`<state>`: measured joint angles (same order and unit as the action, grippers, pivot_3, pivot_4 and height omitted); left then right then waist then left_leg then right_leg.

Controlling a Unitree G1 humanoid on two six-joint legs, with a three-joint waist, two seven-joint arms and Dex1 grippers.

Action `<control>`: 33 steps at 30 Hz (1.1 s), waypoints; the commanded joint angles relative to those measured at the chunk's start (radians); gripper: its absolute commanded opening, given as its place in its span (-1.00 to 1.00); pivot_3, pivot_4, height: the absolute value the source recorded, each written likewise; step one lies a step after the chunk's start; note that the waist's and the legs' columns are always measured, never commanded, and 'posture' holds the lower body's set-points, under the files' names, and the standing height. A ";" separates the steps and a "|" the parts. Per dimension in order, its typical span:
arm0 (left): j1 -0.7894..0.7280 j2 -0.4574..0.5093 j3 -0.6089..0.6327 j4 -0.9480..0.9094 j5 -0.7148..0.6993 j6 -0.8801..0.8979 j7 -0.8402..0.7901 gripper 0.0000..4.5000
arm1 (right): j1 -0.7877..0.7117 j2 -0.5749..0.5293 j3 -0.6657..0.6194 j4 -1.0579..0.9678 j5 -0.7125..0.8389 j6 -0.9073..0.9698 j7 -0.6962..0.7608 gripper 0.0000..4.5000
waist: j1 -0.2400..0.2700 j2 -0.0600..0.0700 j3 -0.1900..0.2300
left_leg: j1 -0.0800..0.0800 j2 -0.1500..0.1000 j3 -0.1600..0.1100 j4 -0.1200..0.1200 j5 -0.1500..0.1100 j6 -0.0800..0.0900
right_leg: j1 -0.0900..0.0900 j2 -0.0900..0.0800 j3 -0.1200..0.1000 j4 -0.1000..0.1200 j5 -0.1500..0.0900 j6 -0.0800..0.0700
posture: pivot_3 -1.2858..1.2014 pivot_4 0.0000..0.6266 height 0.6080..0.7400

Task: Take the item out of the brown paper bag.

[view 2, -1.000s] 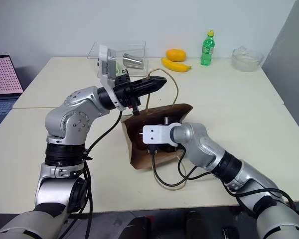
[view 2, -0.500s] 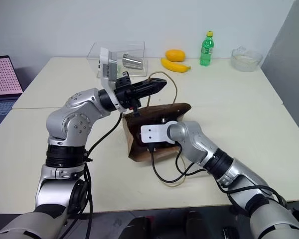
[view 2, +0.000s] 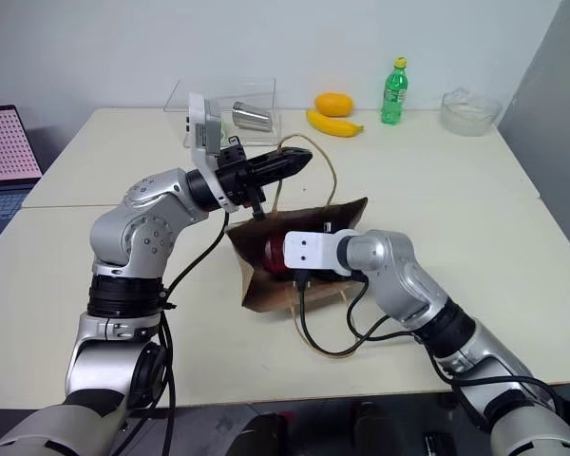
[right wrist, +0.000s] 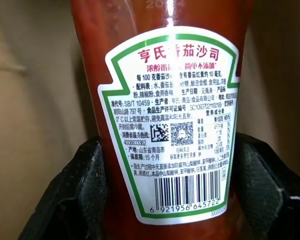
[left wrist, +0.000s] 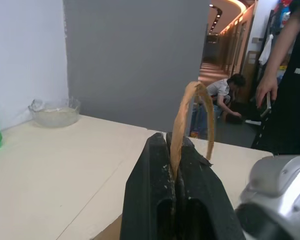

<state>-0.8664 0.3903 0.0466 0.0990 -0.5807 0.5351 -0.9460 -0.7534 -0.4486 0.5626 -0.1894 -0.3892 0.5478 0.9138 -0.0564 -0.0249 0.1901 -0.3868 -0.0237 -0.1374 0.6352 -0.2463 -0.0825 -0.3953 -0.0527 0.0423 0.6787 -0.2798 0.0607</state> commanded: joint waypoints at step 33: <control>-0.069 -0.024 0.005 0.096 0.097 -0.099 0.052 -1.00 | -0.027 -0.067 -0.729 -0.339 0.940 0.298 -0.023 0.39 | 0.006 0.000 0.000 | -0.001 0.000 0.000 0.000 -0.002 0.004 | 0.000 0.000 0.000 0.000 0.000 0.000 | 0.03 -0.52 1.00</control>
<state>-0.9148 0.3674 0.0469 0.2111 -0.4845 0.4511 -0.8999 -0.7431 -0.5228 -0.0621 -0.5211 0.4917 0.8261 0.9537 -0.0504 -0.0250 0.1902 -0.3873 -0.0237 -0.1375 0.6354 -0.2483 -0.0788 -0.3952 -0.0528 0.0422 0.6788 -0.2798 0.0606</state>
